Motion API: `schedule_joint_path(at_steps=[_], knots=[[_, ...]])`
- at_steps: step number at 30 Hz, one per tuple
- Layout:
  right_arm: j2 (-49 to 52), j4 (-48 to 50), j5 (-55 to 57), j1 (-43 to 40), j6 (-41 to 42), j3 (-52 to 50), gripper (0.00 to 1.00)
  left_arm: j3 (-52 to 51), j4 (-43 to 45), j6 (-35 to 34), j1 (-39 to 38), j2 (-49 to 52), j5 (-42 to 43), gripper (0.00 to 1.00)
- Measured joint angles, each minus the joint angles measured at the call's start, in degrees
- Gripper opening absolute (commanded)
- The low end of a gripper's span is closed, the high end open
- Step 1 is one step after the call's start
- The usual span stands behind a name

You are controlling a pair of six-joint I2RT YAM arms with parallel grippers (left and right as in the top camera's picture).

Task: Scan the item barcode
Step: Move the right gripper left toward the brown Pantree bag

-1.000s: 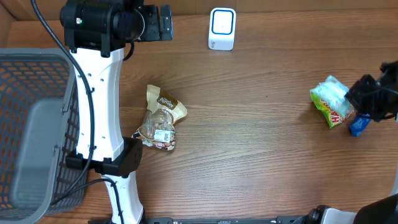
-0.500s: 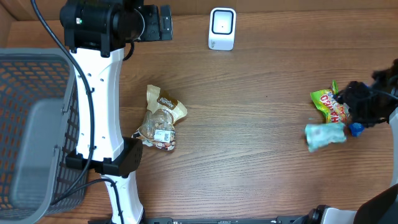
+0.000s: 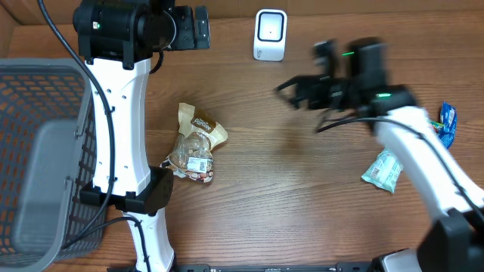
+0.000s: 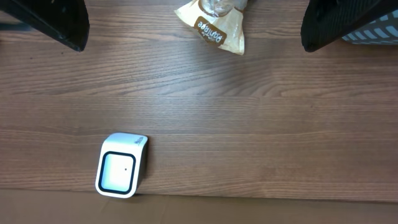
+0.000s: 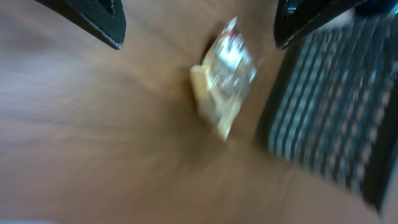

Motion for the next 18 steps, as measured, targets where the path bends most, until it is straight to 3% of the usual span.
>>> schedule_joint_path(at_steps=[6,12,14,16,18], knots=[[11.6,15.2,0.0,11.3,0.3,0.2,0.99,0.0,0.0,0.0,0.0,0.0,0.0,1.00],[20.3,28.2,2.3,16.7,-1.9,0.1,1.00,-0.1,0.0,0.0,0.0,0.0,0.0,0.99],[22.5,31.2,2.7,17.2,-2.2,0.1,0.82,-0.1,0.0,0.0,0.0,0.0,0.0,1.00],[24.2,33.2,2.7,17.6,-2.1,0.1,0.55,-0.1,-0.1,0.0,0.0,0.0,0.0,1.00],[25.5,33.4,2.9,18.0,-1.7,0.1,0.43,-0.1,0.0,0.0,0.0,0.0,0.0,1.00]])
